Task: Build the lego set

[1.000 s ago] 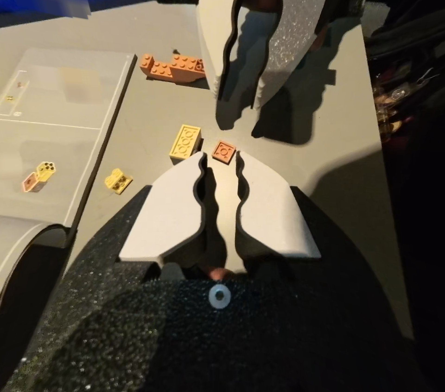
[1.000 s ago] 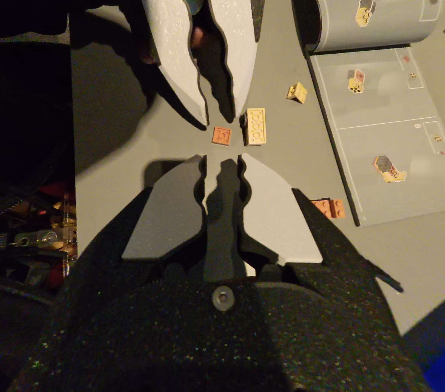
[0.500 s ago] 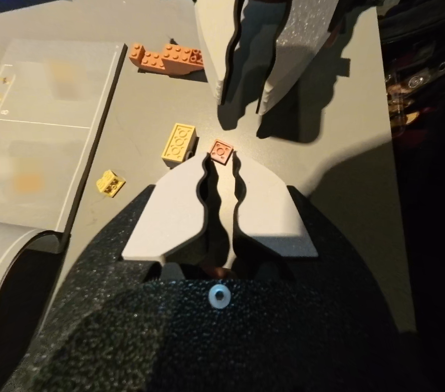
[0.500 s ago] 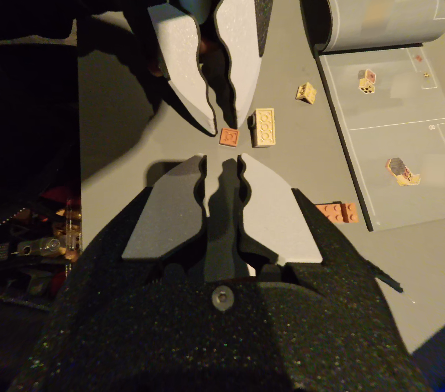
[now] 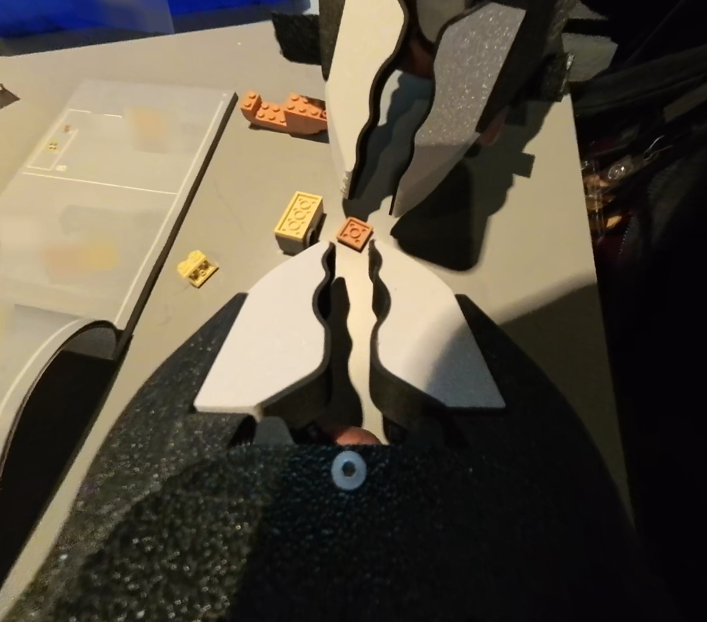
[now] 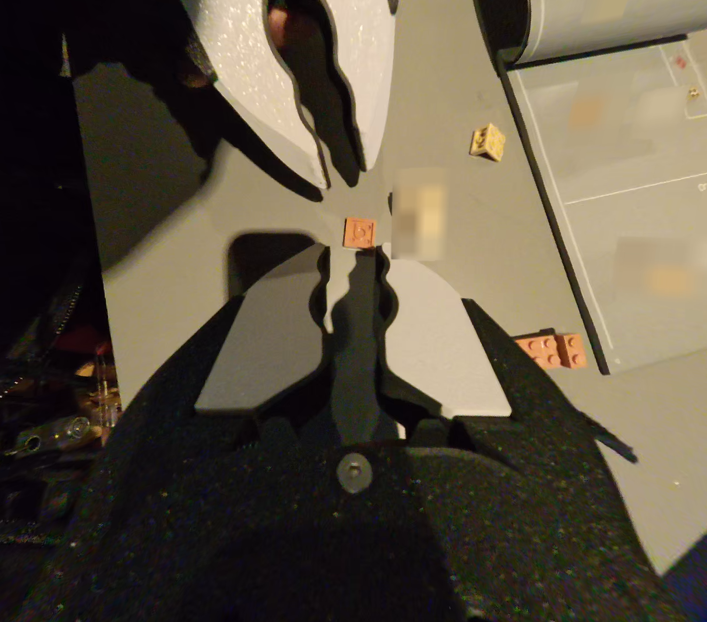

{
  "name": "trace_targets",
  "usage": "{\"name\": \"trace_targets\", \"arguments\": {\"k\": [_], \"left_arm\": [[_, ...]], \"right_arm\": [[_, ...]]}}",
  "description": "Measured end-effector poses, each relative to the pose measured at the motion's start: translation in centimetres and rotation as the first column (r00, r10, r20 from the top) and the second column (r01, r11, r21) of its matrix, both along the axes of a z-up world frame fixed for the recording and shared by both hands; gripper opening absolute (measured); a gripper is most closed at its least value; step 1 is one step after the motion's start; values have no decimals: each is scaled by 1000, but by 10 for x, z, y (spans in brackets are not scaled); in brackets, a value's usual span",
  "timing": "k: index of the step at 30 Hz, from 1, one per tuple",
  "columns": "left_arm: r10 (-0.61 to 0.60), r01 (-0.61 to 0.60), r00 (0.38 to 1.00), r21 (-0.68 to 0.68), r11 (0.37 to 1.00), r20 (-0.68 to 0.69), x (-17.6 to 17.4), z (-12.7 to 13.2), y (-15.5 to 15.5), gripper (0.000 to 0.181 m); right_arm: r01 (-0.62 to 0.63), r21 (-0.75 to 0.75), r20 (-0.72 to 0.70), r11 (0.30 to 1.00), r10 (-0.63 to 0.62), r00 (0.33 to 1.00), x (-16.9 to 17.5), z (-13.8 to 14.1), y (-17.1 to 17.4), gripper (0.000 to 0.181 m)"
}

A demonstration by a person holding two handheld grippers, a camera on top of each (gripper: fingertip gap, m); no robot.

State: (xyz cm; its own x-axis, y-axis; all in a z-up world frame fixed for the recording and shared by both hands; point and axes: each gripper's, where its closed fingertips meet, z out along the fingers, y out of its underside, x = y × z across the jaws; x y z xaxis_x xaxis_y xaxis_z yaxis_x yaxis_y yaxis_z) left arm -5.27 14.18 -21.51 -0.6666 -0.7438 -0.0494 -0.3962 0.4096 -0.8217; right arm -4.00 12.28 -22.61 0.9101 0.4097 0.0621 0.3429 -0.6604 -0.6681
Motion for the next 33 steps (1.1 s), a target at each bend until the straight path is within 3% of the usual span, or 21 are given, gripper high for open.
{"name": "trace_targets", "arguments": {"k": [33], "left_arm": [[23, -23, 1000, -64, 998, -3, 1, 6, 5, 15]], "right_arm": [[41, -25, 7, 999, -41, 999, 4, -6, 2, 22]]}}
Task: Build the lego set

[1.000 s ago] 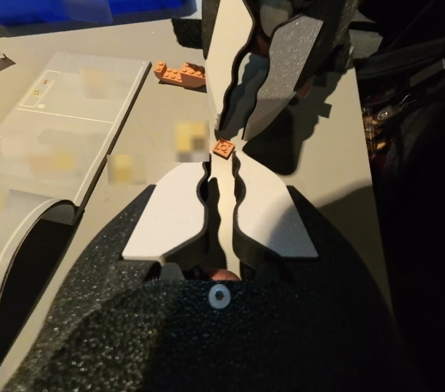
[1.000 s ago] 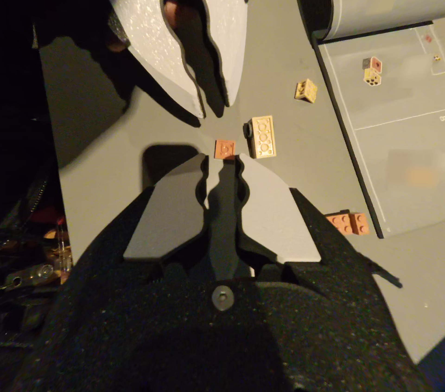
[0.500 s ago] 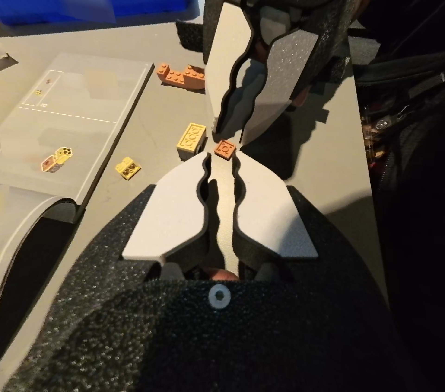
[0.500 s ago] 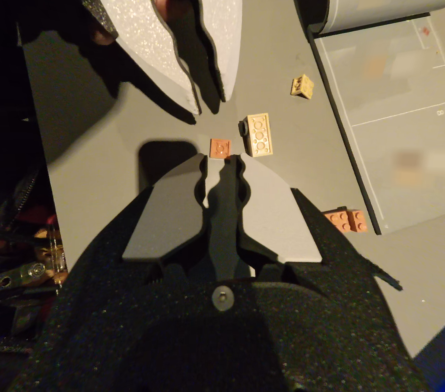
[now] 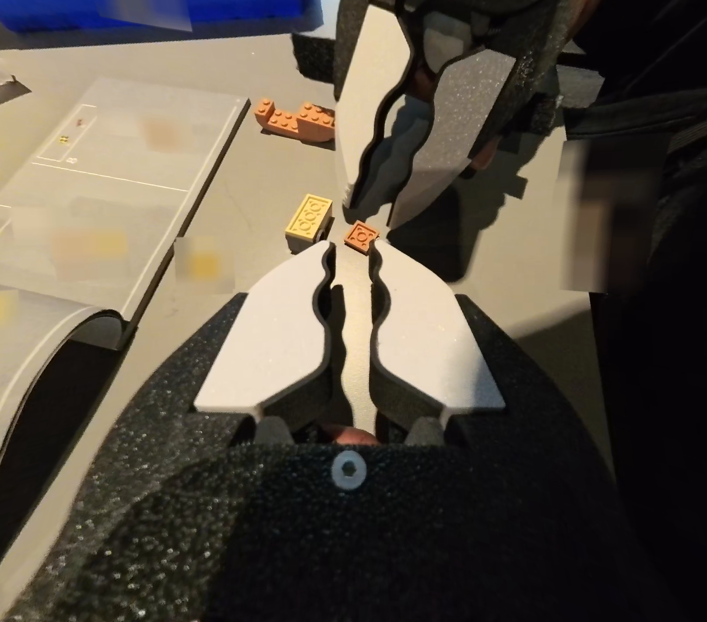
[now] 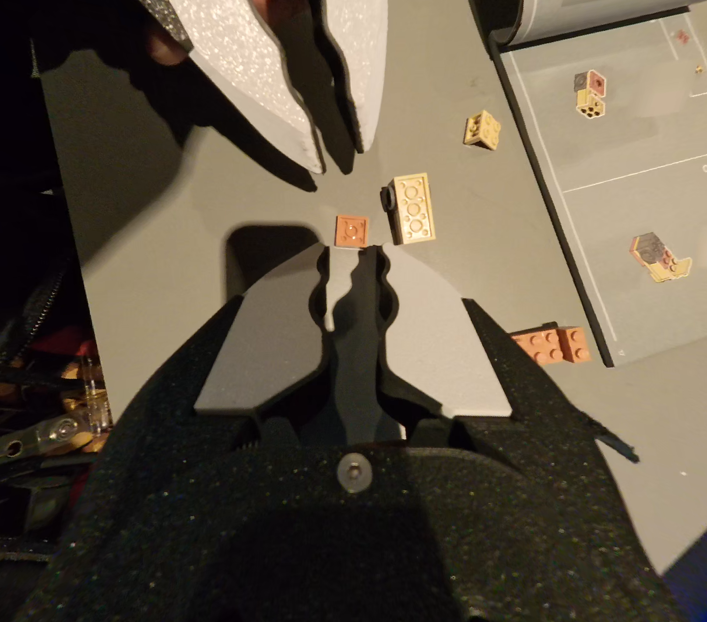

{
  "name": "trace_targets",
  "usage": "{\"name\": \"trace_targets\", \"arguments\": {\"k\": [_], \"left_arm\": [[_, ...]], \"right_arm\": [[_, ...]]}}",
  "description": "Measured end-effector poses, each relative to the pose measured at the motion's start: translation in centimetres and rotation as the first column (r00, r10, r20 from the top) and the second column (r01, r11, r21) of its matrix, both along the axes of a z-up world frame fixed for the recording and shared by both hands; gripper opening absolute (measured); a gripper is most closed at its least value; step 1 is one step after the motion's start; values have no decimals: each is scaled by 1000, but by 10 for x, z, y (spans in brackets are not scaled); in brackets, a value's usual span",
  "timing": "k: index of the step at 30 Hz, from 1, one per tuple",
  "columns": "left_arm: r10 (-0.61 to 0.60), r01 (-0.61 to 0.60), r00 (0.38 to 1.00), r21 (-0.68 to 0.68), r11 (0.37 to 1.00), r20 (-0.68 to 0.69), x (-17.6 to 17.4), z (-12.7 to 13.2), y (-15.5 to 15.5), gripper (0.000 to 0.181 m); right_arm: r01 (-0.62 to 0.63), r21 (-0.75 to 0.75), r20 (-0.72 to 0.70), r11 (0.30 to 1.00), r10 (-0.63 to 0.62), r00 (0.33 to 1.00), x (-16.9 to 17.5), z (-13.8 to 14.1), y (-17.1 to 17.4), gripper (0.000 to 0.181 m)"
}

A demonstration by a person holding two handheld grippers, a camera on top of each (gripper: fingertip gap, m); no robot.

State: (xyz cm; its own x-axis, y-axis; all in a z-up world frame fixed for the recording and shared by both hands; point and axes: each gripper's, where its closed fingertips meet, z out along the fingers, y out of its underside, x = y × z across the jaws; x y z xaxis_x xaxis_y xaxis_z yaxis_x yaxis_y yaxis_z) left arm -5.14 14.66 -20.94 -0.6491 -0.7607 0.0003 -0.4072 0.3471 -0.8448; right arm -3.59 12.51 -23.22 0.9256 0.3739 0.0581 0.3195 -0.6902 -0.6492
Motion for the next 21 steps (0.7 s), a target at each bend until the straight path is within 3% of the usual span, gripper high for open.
{"name": "trace_targets", "arguments": {"k": [21], "left_arm": [[35, -35, 999, -12, 999, 18, 1, 3, 6, 15]], "right_arm": [[29, -31, -34, 999, -30, 999, 0, -4, 6, 25]]}}
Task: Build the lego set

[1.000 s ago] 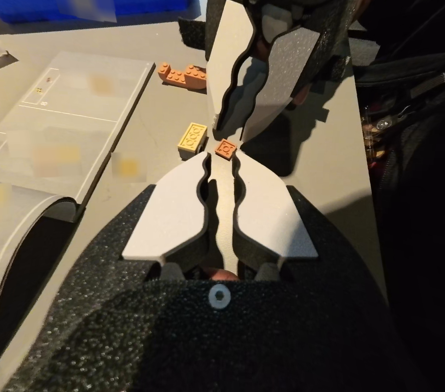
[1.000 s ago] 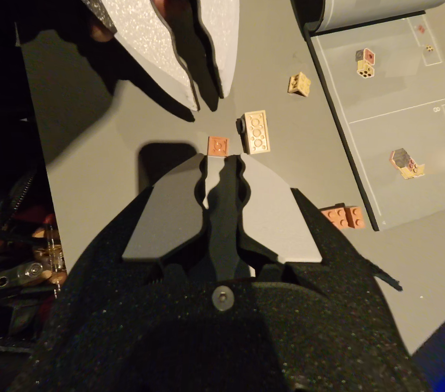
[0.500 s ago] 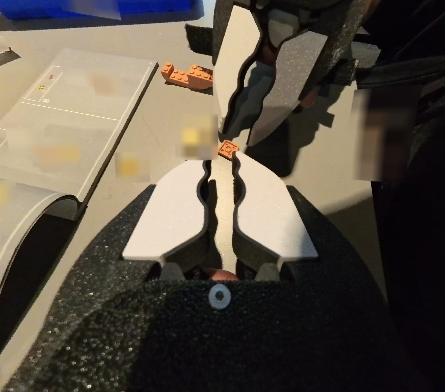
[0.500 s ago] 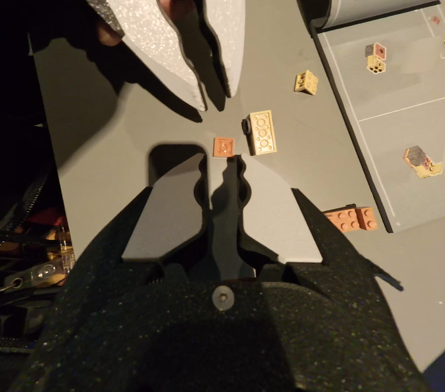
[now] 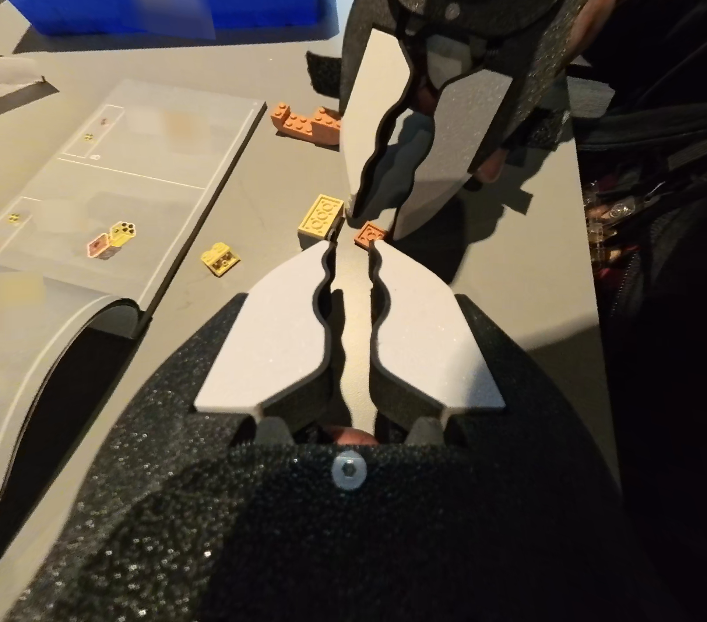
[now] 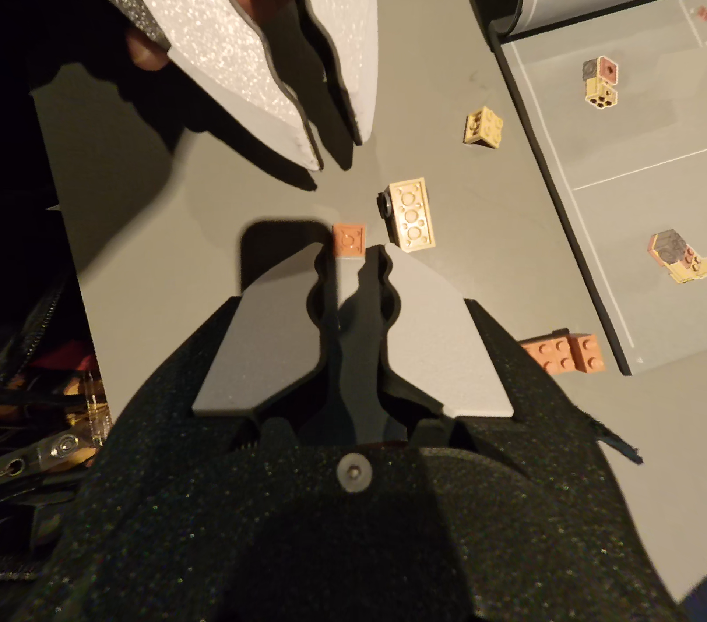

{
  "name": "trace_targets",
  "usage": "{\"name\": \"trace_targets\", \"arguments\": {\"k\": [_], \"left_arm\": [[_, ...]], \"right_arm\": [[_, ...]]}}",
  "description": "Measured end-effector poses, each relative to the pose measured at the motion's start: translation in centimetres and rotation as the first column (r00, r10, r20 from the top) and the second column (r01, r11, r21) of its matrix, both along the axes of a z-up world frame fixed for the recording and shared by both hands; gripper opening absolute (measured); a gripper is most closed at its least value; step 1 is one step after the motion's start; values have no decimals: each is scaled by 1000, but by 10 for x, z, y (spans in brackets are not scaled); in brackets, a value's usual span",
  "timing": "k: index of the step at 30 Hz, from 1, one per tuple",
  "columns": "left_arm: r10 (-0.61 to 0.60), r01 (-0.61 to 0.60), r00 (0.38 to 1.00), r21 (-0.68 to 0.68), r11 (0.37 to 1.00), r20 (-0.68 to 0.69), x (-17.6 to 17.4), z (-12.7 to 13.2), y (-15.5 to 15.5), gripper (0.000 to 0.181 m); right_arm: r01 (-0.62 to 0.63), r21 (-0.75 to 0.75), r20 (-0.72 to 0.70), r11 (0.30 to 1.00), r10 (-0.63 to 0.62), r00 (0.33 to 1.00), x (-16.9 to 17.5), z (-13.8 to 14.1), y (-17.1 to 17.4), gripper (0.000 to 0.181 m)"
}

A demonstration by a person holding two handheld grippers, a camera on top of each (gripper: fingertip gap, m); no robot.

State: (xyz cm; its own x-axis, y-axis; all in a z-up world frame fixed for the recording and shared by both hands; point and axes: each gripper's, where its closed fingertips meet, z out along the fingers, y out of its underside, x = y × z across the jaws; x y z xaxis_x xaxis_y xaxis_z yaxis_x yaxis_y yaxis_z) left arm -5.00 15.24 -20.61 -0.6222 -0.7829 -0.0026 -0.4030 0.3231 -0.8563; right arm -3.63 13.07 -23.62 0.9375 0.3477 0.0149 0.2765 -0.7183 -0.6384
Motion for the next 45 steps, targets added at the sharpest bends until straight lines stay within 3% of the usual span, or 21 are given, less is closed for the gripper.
{"name": "trace_targets", "arguments": {"k": [18, 25, 29, 34, 38, 41, 45], "left_arm": [[3, -3, 1000, 8, 1000, -1, 0, -1, 0, 16], [17, -11, 999, 129, 992, -44, 10, -17, 8, 27], [-33, 45, 997, 200, 979, -63, 15, -26, 4, 34], [-17, 25, 999, 220, 975, -39, 25, -25, 10, 44], [-39, 47, 998, 221, 974, -41, 30, -25, 7, 39], [-69, 80, 996, 221, 972, -56, 30, -27, 2, 23], [-89, 101, 993, 183, 978, -73, 32, -25, -3, 22]], "right_arm": [[-38, -3, -9, 999, 38, 999, -3, 0, 2, 15], [-60, 133, -140, 989, 79, 987, 6, 35, 3, 16], [-46, 198, -300, 979, 105, 948, 11, 50, 5, 16], [15, 253, -511, 967, 121, 851, 17, 67, 6, 16], [58, 275, -660, 960, 145, 737, 21, 81, 5, 15], [107, 297, -789, 949, 181, 587, 27, 99, 4, 15], [182, 328, -898, 927, 246, 365, 41, 122, 1, 15]]}}
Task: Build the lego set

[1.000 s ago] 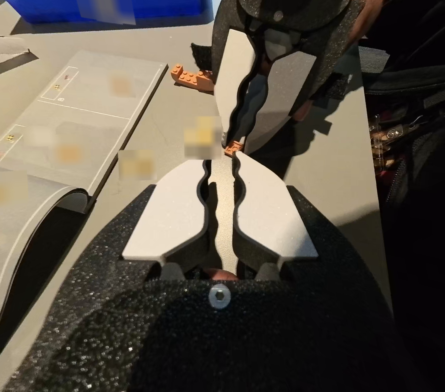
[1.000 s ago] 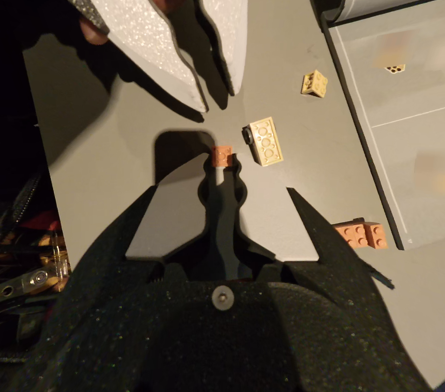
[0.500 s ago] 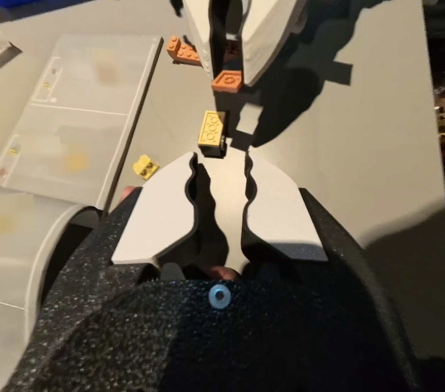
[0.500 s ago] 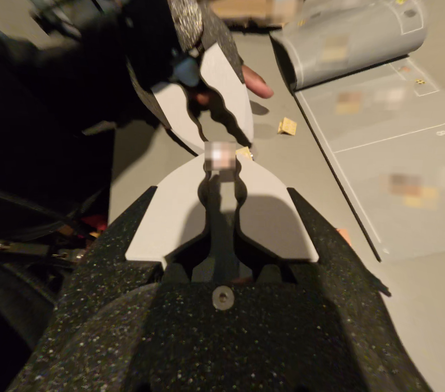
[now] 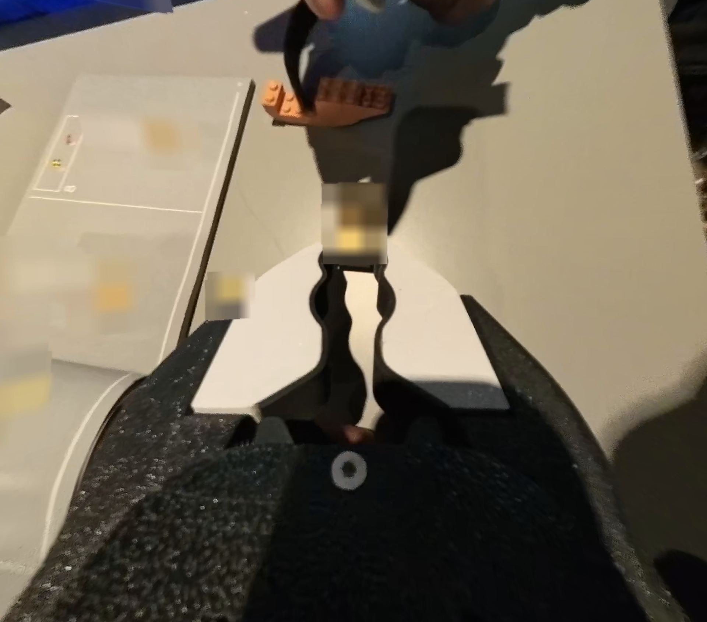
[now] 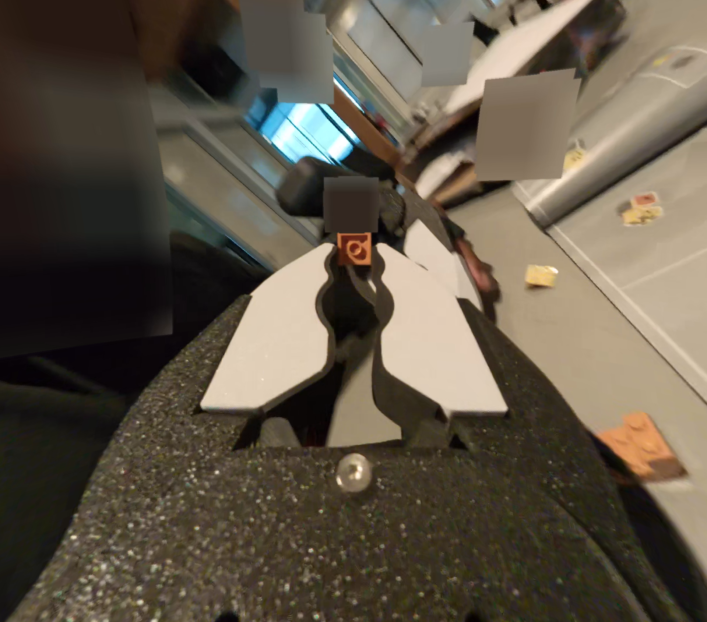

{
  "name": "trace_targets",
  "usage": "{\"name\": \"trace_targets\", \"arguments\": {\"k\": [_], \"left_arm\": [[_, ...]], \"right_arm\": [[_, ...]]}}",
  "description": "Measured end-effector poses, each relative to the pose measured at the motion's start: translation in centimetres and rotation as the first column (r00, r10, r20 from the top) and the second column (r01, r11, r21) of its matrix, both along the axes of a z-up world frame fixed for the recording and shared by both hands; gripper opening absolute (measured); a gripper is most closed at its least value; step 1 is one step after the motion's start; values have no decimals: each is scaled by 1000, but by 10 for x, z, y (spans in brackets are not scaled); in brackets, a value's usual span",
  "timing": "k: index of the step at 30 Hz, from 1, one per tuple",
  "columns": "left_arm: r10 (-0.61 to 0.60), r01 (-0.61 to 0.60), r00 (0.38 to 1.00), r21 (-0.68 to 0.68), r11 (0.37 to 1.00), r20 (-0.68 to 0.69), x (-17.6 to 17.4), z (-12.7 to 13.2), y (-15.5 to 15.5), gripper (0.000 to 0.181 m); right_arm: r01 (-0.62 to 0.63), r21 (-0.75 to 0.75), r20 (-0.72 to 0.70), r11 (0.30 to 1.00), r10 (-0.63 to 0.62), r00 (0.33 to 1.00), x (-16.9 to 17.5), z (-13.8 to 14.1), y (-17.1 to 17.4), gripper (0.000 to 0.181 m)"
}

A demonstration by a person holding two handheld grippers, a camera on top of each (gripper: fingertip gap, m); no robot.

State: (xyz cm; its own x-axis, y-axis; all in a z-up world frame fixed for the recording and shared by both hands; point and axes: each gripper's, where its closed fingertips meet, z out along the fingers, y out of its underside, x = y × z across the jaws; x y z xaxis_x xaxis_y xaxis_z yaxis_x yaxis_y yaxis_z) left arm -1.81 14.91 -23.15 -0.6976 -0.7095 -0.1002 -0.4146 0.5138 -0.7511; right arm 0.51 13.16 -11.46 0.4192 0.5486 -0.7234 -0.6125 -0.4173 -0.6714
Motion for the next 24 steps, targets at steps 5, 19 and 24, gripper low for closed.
{"name": "trace_targets", "arguments": {"k": [5, 19, 24], "left_arm": [[4, -6, 1000, -154, 988, -13, 4, 15, -12, 20], [69, -50, 994, -194, 980, 90, 8, 30, -9, 20], [72, -54, 991, -155, 986, 112, 10, 28, -9, 20]], "right_arm": [[14, 51, -70, 999, -10, 997, 8, 8, -2, 15], [58, -12, 457, 998, -46, 888, -12, -21, 8, 15], [59, -79, 737, 995, 18, 675, -15, -46, 12, 16]]}}
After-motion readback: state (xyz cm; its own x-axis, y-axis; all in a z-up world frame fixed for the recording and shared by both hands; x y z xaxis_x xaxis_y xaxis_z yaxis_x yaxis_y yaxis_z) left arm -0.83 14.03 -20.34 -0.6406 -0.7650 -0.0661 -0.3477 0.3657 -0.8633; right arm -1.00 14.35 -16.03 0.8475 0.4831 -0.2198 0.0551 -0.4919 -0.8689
